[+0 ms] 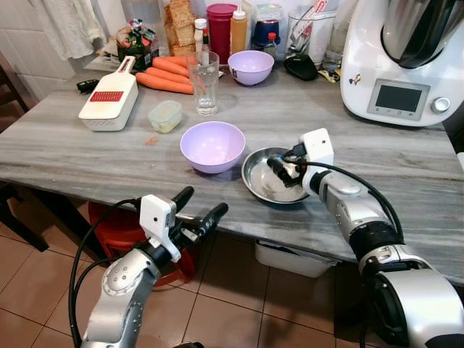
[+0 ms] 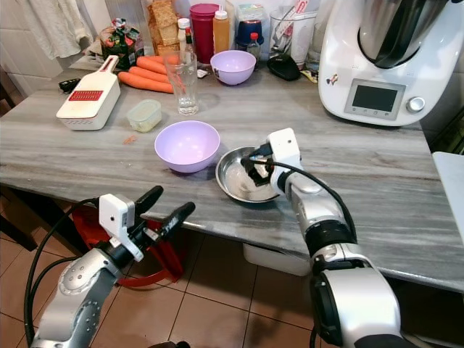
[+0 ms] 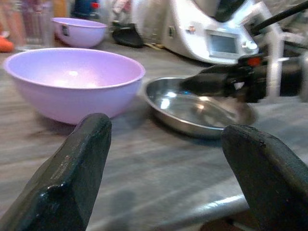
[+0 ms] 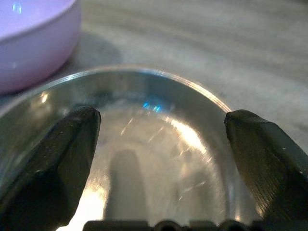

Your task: Setting the table

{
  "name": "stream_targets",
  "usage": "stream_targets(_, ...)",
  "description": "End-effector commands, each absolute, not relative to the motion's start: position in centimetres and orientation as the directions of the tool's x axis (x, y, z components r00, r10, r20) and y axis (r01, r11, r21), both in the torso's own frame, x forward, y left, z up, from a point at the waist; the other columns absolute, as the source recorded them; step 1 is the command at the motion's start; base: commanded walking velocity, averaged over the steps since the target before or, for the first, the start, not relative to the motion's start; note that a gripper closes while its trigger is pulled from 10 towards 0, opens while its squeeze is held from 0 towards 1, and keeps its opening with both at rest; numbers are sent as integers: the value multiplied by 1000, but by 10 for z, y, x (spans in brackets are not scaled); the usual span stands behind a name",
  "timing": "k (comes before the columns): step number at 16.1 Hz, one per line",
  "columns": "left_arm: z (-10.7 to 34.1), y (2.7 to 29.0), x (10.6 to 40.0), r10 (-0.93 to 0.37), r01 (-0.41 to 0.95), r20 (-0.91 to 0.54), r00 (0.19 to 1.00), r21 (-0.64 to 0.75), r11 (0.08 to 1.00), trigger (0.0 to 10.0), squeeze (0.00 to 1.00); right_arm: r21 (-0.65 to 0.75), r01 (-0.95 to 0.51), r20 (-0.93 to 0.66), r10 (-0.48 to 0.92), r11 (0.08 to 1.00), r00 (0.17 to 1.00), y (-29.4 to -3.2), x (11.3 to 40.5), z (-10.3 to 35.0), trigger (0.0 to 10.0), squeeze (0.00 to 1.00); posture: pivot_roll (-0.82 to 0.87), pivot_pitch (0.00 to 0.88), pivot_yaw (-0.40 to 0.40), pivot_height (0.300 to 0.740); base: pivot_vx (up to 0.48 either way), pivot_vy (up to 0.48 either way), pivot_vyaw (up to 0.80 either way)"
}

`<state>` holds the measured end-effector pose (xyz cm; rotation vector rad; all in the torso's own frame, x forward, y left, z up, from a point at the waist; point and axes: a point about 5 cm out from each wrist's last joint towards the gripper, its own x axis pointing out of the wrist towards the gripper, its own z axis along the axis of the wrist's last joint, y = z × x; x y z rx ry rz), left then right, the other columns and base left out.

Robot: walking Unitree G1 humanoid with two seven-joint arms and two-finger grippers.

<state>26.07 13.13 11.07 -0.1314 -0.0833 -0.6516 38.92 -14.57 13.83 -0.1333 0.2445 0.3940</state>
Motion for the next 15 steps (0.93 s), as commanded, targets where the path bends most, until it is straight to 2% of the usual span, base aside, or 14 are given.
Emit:
stream_targets(1, 110, 132, 256, -638, 646, 100, 763, -96, 757, 10000, 0, -79, -425, -285, 388, 902, 876, -138, 390, 138, 10000, 0, -14, 88, 29, 740, 0, 0, 0)
stream_targets(8, 108, 132, 249, -684, 688, 72, 726, -90, 720, 10000, 0, 7, -522, -329, 495, 853, 804, -105, 386, 130, 10000, 0, -7, 95, 24, 740, 0, 0, 0)
stream_targets(15, 109, 131, 250, -681, 685, 76, 728, -87, 723, 10000, 0, 21, -538, -321, 516, 842, 794, -93, 388, 135, 10000, 0, 1, 88, 19, 740, 0, 0, 0)
